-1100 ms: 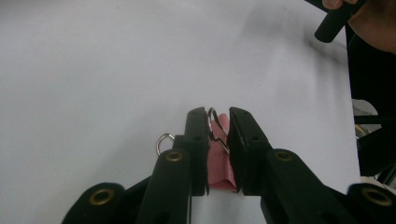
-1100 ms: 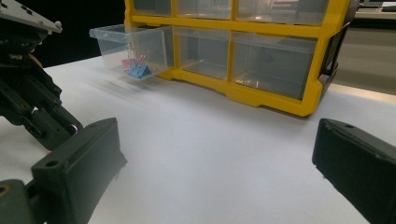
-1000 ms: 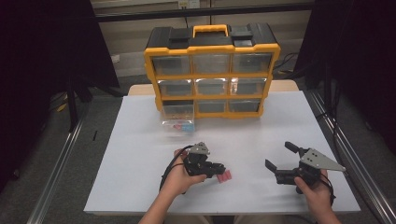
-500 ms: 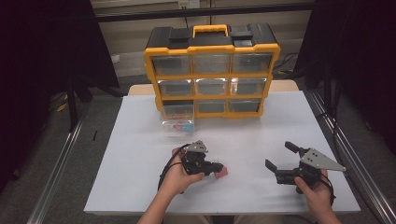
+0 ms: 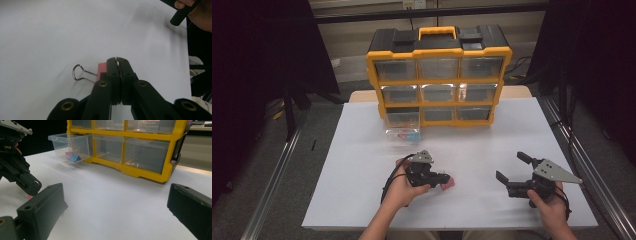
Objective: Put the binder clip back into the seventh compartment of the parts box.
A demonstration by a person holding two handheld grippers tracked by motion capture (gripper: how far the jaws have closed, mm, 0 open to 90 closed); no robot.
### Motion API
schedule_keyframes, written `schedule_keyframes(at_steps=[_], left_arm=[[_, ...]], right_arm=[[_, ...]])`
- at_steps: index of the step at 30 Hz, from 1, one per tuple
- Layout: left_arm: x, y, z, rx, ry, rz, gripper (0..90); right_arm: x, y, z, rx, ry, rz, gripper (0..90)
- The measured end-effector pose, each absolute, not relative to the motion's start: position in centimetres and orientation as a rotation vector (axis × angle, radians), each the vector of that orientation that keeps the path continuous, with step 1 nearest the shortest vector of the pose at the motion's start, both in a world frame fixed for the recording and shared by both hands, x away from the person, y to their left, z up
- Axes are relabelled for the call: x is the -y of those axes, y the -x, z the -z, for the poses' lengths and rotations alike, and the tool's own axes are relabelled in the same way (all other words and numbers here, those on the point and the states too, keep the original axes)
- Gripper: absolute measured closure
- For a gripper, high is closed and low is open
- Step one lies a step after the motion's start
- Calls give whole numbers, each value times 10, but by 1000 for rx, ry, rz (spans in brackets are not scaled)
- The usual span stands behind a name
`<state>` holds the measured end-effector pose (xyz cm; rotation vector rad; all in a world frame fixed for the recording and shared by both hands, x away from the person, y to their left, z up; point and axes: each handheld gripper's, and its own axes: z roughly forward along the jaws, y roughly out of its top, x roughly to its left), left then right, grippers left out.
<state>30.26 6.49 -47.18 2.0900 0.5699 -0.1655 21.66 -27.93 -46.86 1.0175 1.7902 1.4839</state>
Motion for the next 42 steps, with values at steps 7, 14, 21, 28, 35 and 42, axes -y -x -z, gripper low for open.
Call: schedule_keyframes(at_steps=[7, 14, 21, 28, 35, 42], left_arm=[[-64, -303, 474, -575, -2061, 188, 876], [-64, -302, 473, -594, -2077, 187, 894], [-66, -304, 473, -608, -2075, 194, 896], [-71, -306, 470, -617, -2066, 184, 895], [-76, -309, 463, -631, -2053, 172, 895], [-79, -312, 457, -648, -2037, 167, 895]], right_arm=[[279, -217, 469, -1795, -1013, -1478, 11], [279, -217, 469, -1795, -1014, -1484, 10], [279, -217, 469, -1794, -1017, -1488, 10], [279, -217, 469, -1792, -1025, -1486, 10], [280, -217, 469, -1788, -1025, -1484, 10], [280, -217, 469, -1787, -1025, -1486, 10]])
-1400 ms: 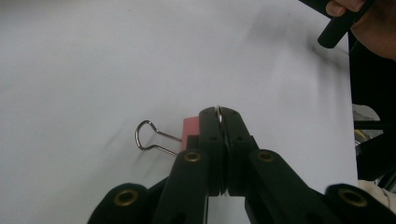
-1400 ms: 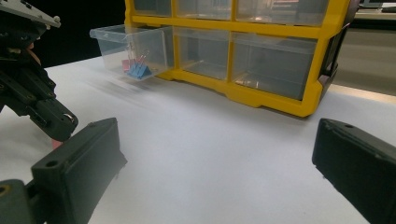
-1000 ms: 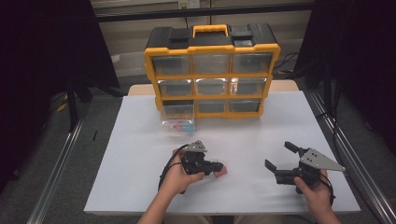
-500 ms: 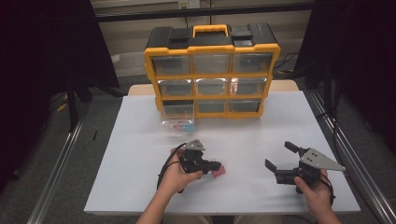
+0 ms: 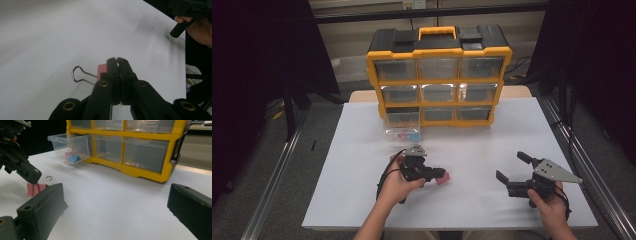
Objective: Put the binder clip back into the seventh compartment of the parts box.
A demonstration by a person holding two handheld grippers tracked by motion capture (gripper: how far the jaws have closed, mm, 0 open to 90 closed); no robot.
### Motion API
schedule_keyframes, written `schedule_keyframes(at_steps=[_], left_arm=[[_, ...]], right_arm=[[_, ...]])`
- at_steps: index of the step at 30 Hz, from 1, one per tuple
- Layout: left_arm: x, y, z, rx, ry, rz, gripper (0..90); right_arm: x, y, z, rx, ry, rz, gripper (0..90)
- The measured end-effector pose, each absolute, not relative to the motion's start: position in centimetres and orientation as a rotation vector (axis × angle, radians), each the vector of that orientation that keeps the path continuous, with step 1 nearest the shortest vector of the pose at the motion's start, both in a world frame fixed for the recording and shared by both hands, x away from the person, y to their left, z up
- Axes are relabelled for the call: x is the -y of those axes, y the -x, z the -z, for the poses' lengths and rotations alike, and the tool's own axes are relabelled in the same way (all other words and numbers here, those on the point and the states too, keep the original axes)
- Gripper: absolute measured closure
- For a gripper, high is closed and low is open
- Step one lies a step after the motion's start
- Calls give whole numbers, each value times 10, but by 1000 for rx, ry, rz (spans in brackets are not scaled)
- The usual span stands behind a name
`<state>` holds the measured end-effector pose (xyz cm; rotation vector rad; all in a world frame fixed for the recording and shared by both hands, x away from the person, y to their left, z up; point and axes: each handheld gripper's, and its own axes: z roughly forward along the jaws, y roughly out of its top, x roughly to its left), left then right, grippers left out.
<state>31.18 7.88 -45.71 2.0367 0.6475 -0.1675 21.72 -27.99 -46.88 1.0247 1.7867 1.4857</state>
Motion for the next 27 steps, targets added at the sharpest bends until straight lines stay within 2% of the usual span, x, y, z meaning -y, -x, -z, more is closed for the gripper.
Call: schedule_keyframes(at_steps=[27], left_arm=[[-91, -333, 434, -701, -2023, 131, 895]], right_arm=[[280, -217, 469, -1788, -1029, -1485, 10]])
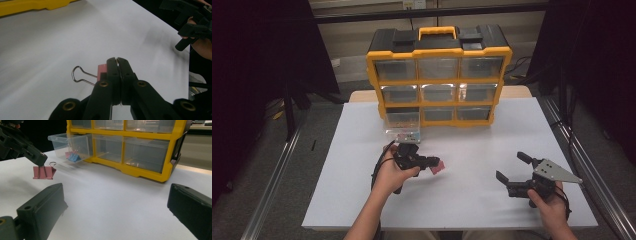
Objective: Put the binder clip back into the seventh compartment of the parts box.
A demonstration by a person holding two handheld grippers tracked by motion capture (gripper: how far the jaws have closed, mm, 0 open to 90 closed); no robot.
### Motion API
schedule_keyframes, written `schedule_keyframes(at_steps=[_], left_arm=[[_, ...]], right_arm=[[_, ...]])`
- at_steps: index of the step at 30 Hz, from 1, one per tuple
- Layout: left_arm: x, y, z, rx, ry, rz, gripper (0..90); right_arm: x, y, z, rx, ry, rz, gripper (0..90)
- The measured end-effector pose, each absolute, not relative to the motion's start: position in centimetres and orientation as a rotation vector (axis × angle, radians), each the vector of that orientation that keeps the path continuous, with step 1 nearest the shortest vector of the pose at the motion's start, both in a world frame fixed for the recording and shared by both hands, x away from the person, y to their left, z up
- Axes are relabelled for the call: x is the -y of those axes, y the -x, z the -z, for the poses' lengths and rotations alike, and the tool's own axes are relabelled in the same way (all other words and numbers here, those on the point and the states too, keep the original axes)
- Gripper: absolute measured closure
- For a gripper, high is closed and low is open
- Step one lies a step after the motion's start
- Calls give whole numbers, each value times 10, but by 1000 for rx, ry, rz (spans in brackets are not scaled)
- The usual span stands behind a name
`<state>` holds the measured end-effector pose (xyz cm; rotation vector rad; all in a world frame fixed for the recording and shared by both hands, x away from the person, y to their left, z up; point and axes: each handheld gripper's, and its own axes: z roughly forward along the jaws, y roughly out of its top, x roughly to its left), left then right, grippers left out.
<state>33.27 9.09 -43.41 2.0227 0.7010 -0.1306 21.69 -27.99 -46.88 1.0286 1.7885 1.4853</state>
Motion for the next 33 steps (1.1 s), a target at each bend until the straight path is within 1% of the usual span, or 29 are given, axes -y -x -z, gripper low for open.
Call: schedule_keyframes(at_steps=[33], left_arm=[[-98, -356, 397, -744, -1979, 68, 895]], right_arm=[[281, -217, 468, -1790, -1024, -1487, 9]])
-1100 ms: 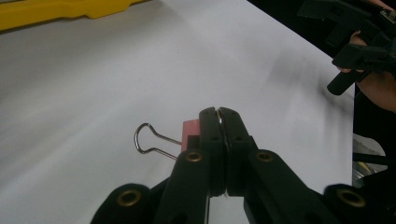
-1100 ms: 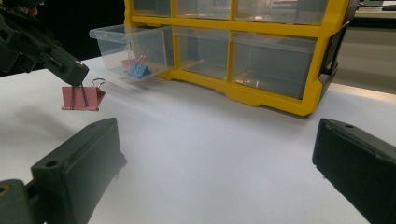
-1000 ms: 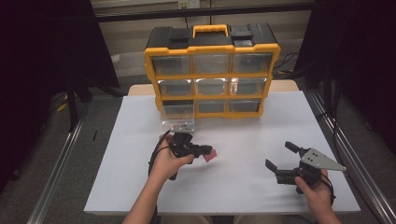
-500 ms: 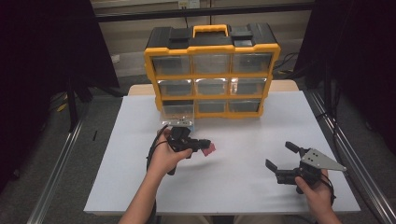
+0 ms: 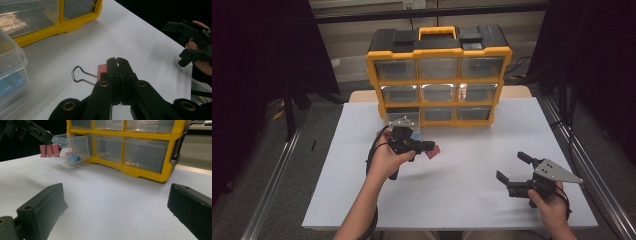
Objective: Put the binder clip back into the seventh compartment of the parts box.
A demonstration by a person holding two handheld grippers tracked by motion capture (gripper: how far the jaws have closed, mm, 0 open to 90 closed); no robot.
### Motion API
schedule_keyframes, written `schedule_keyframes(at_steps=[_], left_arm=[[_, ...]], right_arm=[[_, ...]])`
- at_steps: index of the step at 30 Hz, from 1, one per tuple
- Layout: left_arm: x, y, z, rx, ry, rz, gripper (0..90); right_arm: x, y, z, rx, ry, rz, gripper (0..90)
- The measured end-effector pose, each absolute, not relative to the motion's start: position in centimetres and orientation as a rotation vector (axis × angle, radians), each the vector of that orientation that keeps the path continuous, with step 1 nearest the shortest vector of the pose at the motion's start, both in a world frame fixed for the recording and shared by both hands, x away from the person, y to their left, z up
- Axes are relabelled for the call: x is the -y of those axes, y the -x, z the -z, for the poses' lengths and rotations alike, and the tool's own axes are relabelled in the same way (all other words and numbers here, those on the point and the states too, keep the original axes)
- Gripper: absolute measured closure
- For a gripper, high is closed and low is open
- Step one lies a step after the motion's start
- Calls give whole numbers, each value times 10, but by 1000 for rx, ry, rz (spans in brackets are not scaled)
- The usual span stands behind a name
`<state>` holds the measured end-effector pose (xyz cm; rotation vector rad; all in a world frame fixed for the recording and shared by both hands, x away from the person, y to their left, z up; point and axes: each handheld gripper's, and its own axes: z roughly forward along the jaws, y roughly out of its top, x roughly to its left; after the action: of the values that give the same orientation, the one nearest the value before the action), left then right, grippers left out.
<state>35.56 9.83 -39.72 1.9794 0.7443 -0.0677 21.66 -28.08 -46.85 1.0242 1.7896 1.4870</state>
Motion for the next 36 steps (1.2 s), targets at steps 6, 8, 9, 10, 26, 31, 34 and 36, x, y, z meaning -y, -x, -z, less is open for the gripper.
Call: schedule_keyframes(at_steps=[6, 8, 9, 10, 26, 31, 34, 36], left_arm=[[-101, -361, 389, -747, -1976, 49, 895], [-101, -363, 387, -753, -1971, 45, 895], [-101, -363, 386, -752, -1964, 47, 895], [-101, -364, 384, -754, -1968, 38, 895], [-106, -376, 369, -779, -1969, 2, 895], [-108, -380, 365, -789, -1959, -5, 895], [-109, -382, 364, -792, -1961, -10, 895], [-110, -383, 363, -795, -1962, -15, 895]], right_arm=[[281, -217, 468, -1789, -1025, -1486, 9], [281, -217, 468, -1789, -1026, -1488, 9], [281, -216, 468, -1790, -1028, -1487, 9], [281, -216, 468, -1789, -1027, -1487, 9], [281, -217, 469, -1788, -1027, -1488, 9], [281, -217, 468, -1785, -1030, -1486, 9], [281, -216, 468, -1785, -1029, -1488, 9], [281, -217, 469, -1789, -1027, -1487, 9]])
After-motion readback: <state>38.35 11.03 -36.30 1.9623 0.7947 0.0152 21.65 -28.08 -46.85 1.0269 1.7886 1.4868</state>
